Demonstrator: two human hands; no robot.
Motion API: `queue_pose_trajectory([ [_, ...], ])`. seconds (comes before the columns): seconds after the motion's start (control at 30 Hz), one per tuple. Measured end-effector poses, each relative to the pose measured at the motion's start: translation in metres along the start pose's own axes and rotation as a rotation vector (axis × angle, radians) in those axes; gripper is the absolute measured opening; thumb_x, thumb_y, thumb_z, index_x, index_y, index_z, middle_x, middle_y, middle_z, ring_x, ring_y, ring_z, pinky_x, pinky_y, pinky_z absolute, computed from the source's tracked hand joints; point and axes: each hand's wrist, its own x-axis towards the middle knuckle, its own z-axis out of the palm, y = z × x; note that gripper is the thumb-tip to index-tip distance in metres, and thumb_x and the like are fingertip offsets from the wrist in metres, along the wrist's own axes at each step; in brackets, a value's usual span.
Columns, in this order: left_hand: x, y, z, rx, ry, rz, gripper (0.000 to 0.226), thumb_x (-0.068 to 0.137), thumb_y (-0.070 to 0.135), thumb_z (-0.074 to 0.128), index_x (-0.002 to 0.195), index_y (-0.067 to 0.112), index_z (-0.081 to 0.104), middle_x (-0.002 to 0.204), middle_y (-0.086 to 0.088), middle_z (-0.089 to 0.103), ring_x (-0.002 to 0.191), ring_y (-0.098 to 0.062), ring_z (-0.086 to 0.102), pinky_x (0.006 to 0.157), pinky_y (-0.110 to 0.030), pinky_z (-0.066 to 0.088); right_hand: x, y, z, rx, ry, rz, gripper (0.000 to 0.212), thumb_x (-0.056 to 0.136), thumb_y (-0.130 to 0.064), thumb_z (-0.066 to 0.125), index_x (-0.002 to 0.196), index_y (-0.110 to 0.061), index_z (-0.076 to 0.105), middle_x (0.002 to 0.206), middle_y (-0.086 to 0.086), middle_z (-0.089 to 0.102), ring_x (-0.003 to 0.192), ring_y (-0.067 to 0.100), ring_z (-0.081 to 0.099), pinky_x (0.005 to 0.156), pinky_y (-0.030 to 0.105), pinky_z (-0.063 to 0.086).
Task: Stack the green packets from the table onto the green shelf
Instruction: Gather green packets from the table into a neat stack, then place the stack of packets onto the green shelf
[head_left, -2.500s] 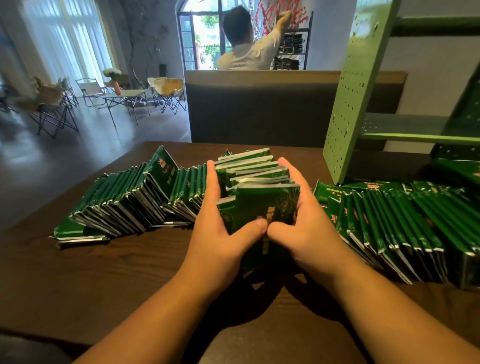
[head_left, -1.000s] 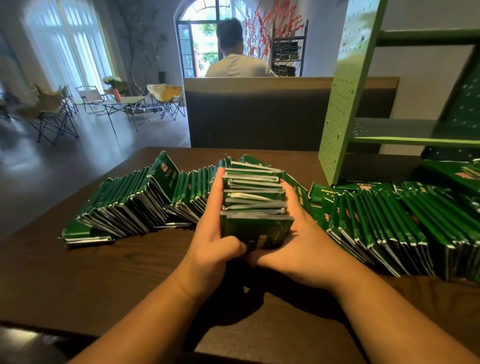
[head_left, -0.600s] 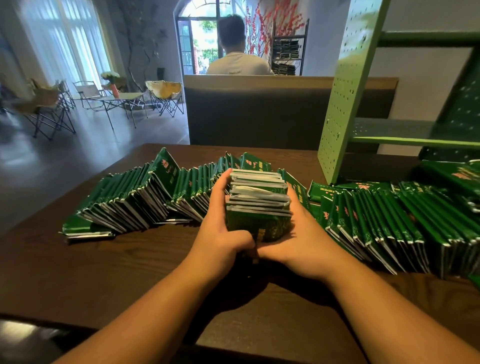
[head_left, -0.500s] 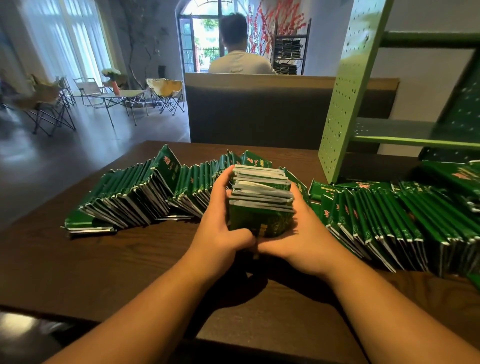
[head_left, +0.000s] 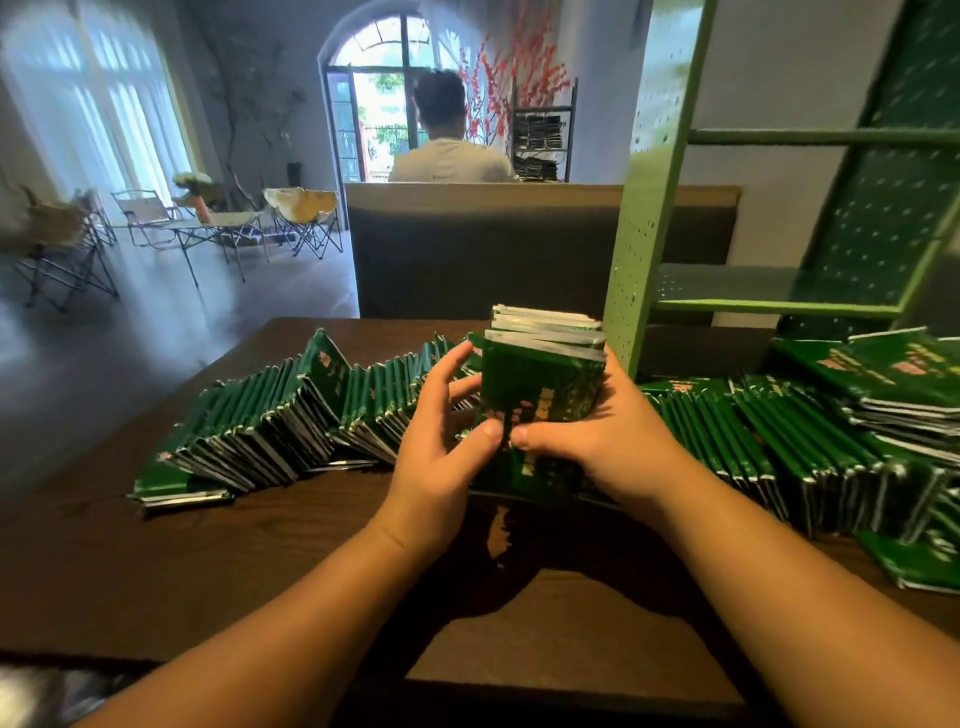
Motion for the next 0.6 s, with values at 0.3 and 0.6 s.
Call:
queue_pose_trajectory([
  [0.3, 0.070, 0.051, 0.057, 0.013, -0.130, -0.080, 0.060, 0.081, 0.049, 0.070, 0.135, 0.029, 0.054, 0.124, 0.000, 0.069, 0.111, -0.018, 0.069, 0.092, -0.044, 0.060, 0.016, -0.057, -0.066, 0.222, 0.131, 0.112, 0.074, 0.060, -0.005, 0.085, 0.130, -0.003, 0.060, 0.112, 0.016, 0.075, 0.103, 0.033, 0.073, 0.089, 0.048, 0.060],
  [0.6, 0.124, 0.043, 0.114, 0.151, -0.103, -0.099, 0.024, 0.095, 0.024, 0.066, 0.116, 0.035, 0.062, 0.102, 0.004, 0.072, 0.094, -0.016, 0.070, 0.074, -0.026, 0.051, 0.062, -0.064, -0.157, 0.234, 0.316, 0.309, 0.021, 0.084, -0.003, 0.069, 0.105, 0.000, 0.073, 0.107, 0.024, 0.074, 0.094, 0.037, 0.073, 0.087, 0.053, 0.059],
])
